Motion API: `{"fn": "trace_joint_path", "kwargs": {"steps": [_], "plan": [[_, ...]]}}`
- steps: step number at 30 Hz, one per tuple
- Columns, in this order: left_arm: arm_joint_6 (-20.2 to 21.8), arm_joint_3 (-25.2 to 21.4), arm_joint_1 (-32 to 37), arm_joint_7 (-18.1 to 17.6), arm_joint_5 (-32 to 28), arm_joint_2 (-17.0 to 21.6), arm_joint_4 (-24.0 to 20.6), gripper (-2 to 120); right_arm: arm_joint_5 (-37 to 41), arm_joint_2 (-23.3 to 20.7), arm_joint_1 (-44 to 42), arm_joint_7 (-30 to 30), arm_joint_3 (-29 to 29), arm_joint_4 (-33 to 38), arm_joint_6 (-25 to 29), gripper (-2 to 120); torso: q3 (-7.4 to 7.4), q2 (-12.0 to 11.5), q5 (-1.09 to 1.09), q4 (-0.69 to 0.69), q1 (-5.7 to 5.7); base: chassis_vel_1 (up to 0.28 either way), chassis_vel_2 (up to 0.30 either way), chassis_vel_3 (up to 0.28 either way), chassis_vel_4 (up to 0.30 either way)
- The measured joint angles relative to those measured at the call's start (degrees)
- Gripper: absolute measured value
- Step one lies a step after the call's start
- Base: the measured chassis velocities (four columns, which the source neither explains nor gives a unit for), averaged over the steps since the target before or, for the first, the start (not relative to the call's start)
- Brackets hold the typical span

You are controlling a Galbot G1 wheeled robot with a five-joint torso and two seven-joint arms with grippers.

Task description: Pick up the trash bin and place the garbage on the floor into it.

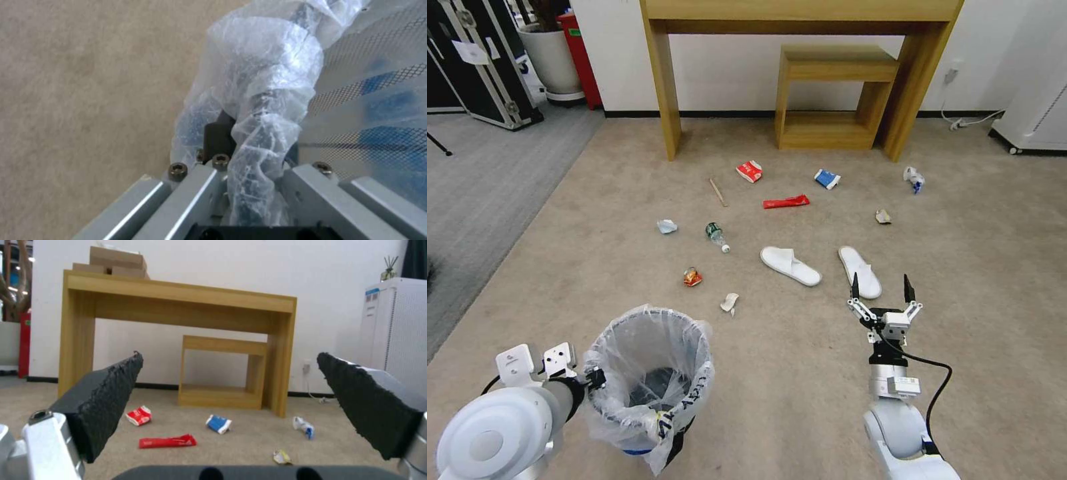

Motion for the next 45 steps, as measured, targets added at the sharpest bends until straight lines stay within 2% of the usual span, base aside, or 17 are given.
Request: {"fn": "trace_joint_path", "kwargs": {"steps": [35, 45], "plan": [[-0.2, 1.5, -0.1, 0.1, 0.8, -0.1, 0.6, 0, -1.2, 0.4, 1.1, 0.1, -0.1, -2.0, 0.6, 100, 0.02, 0.0, -0.03, -0.01, 0.02, -0.172, 0.170, 0.169, -0.171], [-0.2, 1.2, 0.7, -0.1, 1.0, -0.1, 0.0, 0, -2.9, 1.2, 1.4, 0.1, 0.1, -2.8, 1.4, 100, 0.00, 0.0, -0.01, 0.00, 0.00, -0.019, 0.030, 0.024, -0.017]]}}
